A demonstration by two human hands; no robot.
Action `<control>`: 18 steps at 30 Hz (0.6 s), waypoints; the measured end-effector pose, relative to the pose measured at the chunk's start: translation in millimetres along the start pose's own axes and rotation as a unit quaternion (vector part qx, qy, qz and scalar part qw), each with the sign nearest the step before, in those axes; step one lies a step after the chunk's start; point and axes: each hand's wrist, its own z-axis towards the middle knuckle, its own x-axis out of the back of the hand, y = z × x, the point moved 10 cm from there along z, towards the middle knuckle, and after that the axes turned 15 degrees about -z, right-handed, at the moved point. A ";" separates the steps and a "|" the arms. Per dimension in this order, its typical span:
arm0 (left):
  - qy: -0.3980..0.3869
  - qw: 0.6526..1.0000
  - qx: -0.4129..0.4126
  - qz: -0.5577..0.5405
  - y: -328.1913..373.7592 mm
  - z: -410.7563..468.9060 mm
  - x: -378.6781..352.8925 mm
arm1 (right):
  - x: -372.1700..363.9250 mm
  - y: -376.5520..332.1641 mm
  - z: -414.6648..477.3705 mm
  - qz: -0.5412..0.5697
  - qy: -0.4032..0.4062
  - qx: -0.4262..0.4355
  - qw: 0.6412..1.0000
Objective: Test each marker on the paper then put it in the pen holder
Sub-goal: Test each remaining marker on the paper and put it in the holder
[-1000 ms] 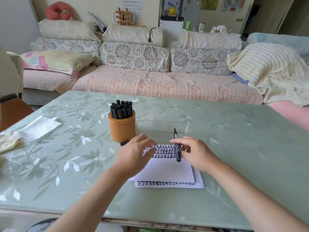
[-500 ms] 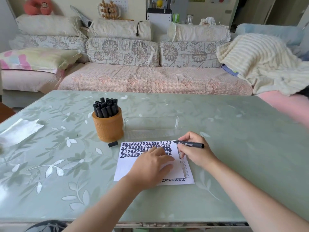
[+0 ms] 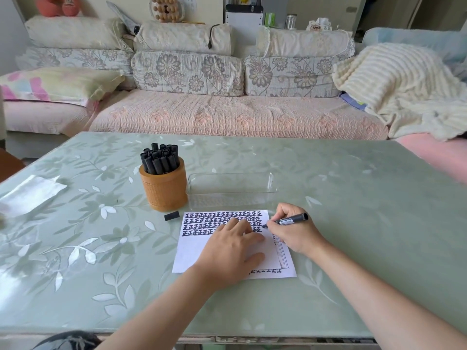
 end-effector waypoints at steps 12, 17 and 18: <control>-0.004 1.000 0.015 0.003 -3.9 1.2 -1.4 | 0.1 -6.6 -3.4 -0.052 0.005 0.018 0.998; -0.001 1.000 0.018 -0.001 -6.4 1.1 -3.0 | -1.1 -5.9 -4.1 -0.037 -0.003 0.028 0.999; 0.000 1.000 0.020 -0.002 -6.9 1.0 -3.1 | -1.9 -7.0 -4.4 -0.040 -0.008 0.035 0.999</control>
